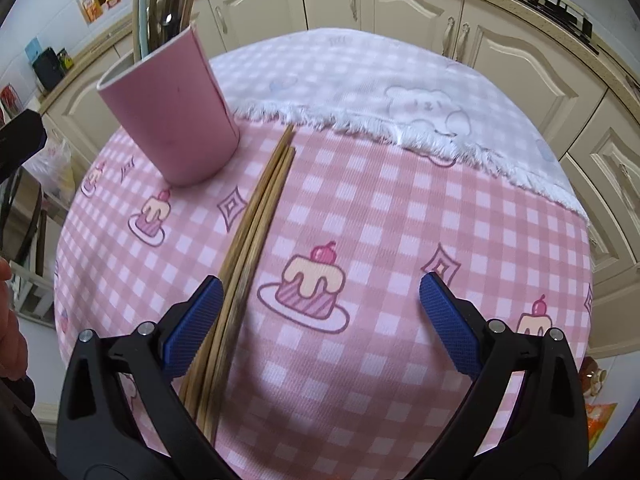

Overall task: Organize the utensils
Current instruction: 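Move both open grippers back down to the remaining chopsticks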

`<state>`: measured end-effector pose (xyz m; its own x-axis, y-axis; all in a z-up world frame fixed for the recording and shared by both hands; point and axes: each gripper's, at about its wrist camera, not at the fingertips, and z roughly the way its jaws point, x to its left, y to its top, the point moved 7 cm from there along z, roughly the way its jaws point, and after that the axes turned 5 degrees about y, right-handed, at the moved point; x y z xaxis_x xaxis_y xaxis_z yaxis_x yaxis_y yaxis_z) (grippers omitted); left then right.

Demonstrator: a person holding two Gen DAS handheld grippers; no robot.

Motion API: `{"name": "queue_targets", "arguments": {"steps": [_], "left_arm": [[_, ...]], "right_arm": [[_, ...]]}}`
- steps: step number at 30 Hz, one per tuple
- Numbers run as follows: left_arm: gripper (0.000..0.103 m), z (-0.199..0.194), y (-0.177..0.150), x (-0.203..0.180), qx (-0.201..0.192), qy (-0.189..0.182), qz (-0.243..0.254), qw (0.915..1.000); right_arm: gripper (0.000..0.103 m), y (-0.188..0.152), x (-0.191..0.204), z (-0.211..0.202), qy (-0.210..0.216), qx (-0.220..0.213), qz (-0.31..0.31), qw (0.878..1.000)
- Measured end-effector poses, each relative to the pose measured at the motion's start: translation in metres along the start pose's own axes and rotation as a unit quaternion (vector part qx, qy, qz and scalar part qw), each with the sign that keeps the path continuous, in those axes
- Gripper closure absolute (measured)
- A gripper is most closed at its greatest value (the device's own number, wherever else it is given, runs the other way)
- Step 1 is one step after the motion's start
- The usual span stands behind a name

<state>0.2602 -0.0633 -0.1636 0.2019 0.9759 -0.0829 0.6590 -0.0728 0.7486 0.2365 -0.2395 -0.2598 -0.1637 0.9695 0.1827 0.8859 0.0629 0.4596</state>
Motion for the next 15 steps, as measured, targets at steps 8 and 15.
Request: {"name": "queue_targets", "arguments": {"steps": [8,15], "left_arm": [[0.006,0.013,-0.017,-0.002,0.031,0.004,0.007,0.9995],[0.006,0.024,-0.031,-0.003,0.059,0.010,0.017,0.9981]], "right_arm": [[0.007,-0.009,0.005,0.012,-0.018,0.026,-0.021,0.999],[0.007,-0.012,0.011,0.012,-0.041,0.042,-0.049,0.997]]}}
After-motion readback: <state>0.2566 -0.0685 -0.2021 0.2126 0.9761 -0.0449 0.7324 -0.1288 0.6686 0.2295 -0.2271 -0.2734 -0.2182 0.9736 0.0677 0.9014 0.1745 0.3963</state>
